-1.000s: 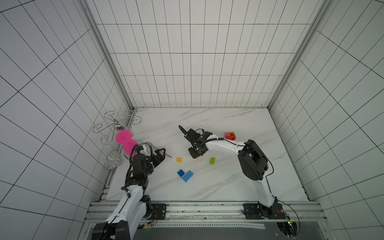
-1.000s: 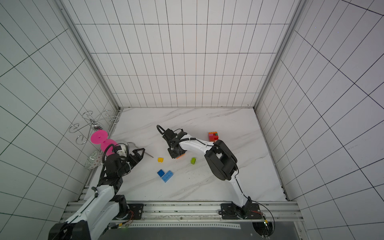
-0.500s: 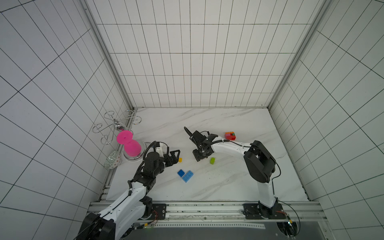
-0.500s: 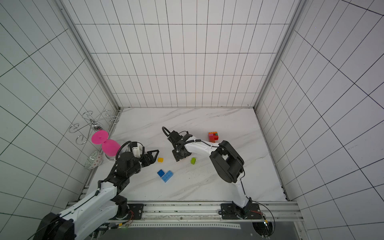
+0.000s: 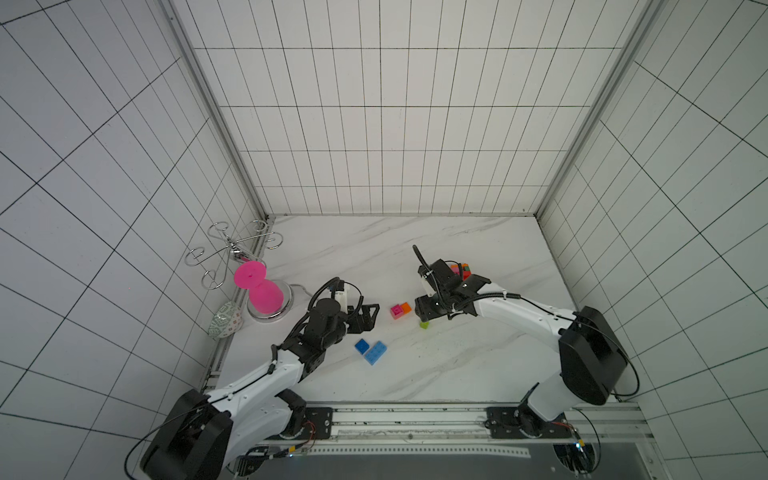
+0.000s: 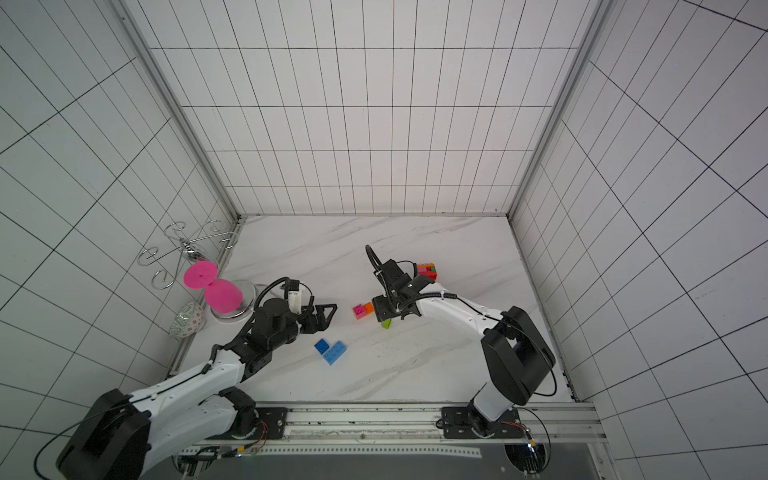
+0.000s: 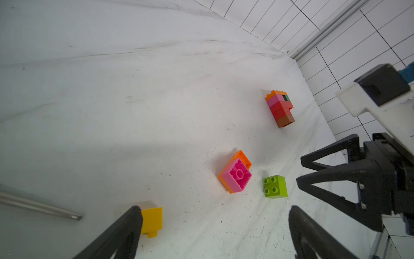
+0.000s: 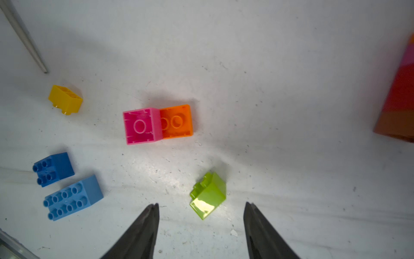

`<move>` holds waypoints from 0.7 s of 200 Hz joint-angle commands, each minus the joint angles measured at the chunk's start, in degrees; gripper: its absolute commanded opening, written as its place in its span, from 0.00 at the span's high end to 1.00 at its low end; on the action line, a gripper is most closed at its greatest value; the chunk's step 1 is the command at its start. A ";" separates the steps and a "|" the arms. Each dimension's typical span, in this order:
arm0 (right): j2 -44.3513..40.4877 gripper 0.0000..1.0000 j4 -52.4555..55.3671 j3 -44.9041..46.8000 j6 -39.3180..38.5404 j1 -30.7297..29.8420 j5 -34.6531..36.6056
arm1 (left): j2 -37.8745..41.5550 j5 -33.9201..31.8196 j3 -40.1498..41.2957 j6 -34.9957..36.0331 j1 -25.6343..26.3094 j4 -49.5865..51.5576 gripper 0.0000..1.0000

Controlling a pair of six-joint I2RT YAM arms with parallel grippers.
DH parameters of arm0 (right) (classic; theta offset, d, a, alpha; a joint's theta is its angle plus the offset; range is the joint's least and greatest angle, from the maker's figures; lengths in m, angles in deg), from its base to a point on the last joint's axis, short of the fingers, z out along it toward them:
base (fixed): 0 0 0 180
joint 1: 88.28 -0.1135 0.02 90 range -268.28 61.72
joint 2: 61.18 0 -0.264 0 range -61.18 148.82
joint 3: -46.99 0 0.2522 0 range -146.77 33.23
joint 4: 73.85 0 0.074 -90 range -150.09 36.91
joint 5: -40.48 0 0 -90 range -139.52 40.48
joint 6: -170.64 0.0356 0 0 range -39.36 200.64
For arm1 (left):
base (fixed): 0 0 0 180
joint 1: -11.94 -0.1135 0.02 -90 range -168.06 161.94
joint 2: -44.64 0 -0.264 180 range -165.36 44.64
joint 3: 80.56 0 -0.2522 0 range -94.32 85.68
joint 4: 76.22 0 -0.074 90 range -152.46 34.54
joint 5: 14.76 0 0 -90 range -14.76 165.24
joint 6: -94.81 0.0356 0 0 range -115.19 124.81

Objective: Assemble the letter p with lego
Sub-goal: Pick up the lego brick from the center of the board.

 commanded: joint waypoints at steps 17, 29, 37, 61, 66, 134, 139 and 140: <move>-2.02 0.39 -2.84 5.81 0.60 2.97 -2.56 | -3.20 -4.17 -3.89 4.69 5.42 -0.42 0.03; -1.25 0.39 -3.86 6.43 0.70 2.99 -4.27 | -4.26 -4.08 -4.53 4.93 6.10 -0.41 0.03; -0.79 0.41 -5.24 6.86 0.79 2.96 -6.14 | -4.89 -3.80 -4.87 4.92 6.28 -0.38 0.03; 0.85 0.47 -7.89 7.19 1.25 2.57 -8.88 | -5.50 -4.01 -5.06 4.85 6.32 -0.16 0.03; 1.15 0.47 -7.96 7.02 1.31 2.39 -8.82 | -5.42 -4.21 -5.02 4.78 6.30 -0.04 0.03; 1.05 0.47 -2.69 1.17 0.28 -5.46 3.35 | 1.51 -12.34 -3.02 0.20 2.82 4.54 0.03; 1.04 0.47 -2.69 0.63 0.21 -5.95 3.44 | 2.31 -11.71 -2.28 -0.53 1.41 4.32 0.03; 1.08 0.47 -2.66 0.56 0.19 -6.04 3.47 | 2.45 -11.55 -2.13 -0.65 1.10 4.26 0.03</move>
